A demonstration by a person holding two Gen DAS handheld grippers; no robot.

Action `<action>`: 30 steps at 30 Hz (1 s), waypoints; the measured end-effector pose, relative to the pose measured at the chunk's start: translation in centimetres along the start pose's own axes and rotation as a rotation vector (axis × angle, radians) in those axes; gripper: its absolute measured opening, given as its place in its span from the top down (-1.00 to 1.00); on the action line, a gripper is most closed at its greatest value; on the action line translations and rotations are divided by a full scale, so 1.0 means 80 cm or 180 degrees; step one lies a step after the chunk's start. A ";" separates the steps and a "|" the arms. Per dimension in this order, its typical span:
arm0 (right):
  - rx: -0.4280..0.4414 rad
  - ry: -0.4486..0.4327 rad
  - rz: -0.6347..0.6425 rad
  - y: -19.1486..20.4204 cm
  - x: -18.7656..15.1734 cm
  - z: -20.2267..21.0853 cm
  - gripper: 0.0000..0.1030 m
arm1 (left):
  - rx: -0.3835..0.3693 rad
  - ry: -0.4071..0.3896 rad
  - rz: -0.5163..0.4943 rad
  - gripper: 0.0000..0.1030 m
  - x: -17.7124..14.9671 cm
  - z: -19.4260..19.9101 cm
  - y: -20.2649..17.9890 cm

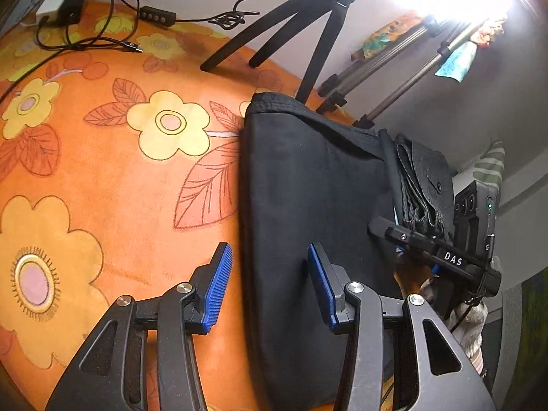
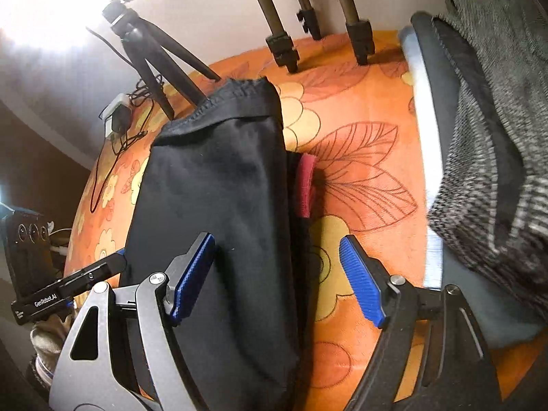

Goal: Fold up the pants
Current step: 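Move both grippers down to the edge of the folded black trousers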

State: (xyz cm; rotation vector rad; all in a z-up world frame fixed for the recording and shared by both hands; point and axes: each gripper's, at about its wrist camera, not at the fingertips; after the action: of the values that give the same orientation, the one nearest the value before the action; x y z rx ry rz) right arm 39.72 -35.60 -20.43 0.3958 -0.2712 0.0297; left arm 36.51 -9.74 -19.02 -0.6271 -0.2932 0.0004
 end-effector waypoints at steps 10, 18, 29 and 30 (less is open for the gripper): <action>0.0140 -0.0018 0.0205 -0.002 -0.006 -0.002 -0.51 | -0.0046 0.0057 -0.0093 0.13 0.007 -0.015 -0.004; 0.0286 -0.0097 0.0380 0.001 -0.014 -0.004 -0.10 | -0.0126 0.0044 -0.0142 0.13 0.014 -0.022 -0.005; 0.0599 -0.0119 0.0330 -0.010 -0.013 -0.009 0.09 | -0.0143 -0.0004 -0.0290 0.13 0.016 -0.028 -0.015; 0.0606 -0.0113 0.0337 -0.011 -0.013 -0.010 0.10 | -0.0136 -0.0006 -0.0303 0.13 0.016 -0.027 -0.015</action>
State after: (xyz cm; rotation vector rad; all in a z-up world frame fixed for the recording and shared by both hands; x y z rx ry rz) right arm 38.98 -36.03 -21.76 0.5713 -0.3253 0.1532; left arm 38.19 -11.86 -19.68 -0.6549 -0.3251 -0.0969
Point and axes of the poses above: each gripper's, at about its wrist camera, not at the fingertips, and z roughly against the way its jaws point, y to its left, x to its top, and after that the axes turned 12 degrees about y, right-handed
